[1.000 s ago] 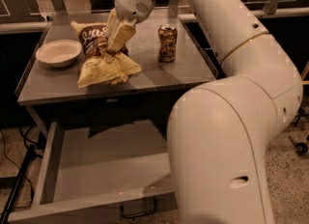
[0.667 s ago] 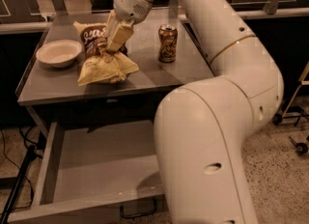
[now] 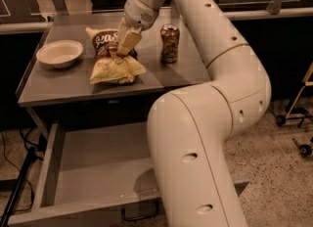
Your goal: Pick brown chip bag from top drawer and place on counter
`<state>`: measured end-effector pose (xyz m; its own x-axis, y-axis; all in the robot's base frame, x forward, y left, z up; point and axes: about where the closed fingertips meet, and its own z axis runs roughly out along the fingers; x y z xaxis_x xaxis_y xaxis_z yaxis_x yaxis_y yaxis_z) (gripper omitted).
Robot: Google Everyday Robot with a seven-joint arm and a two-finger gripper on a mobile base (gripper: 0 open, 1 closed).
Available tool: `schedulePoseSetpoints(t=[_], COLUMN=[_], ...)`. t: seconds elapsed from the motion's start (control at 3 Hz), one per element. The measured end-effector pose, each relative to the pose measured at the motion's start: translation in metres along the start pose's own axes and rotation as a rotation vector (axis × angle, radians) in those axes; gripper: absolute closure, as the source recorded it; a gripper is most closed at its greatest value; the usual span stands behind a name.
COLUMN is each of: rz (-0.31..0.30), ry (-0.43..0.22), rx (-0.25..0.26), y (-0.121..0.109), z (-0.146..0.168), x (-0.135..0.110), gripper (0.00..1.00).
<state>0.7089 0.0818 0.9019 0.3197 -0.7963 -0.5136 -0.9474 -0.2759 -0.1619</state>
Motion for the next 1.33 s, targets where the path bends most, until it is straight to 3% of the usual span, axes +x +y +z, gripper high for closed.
schedulePoseSetpoints(t=[0.33, 0.67, 1.33], rz=[0.05, 0.05, 0.05], ry=[0.016, 0.016, 0.016], rx=[-0.004, -0.003, -0.003], y=[-0.0003, -0.0004, -0.0004], z=[0.0047, 0.0047, 0.0047], x=[0.0265, 0.0265, 0.0264], gripper=[1.0, 0.81, 0.34])
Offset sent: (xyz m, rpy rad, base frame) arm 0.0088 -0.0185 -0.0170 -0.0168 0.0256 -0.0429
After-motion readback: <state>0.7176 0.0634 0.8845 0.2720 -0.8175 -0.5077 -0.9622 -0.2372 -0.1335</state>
